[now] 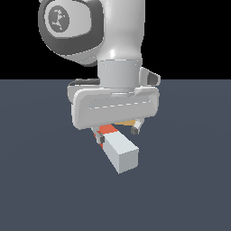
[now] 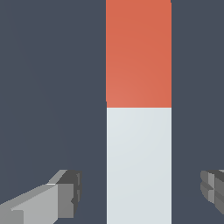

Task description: Insert the peg into the horizontal hole in a box.

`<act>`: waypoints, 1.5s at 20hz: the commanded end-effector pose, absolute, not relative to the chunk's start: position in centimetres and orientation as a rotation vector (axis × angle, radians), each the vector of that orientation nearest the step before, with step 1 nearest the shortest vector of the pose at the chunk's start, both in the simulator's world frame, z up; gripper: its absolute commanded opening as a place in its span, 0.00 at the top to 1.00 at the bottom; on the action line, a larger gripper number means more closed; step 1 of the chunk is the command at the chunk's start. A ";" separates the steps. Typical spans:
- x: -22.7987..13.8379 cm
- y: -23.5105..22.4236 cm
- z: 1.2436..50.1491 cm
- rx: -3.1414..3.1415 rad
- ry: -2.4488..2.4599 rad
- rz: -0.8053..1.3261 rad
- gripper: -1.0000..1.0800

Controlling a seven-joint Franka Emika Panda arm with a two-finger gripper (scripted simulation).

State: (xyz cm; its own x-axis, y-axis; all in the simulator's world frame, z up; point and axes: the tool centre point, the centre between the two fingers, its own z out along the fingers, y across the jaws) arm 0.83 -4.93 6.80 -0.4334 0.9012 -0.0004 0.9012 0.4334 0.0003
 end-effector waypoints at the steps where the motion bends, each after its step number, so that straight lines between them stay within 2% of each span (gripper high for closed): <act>1: 0.8 -4.9 5.9 1.671 2.661 -0.001 0.04; 12: 0.9 -4.9 2.5 1.668 2.663 0.000 0.04; 13: 0.9 -4.9 2.5 1.668 2.663 0.000 1.00; 30: 0.5 -4.6 3.0 1.713 2.634 0.001 1.00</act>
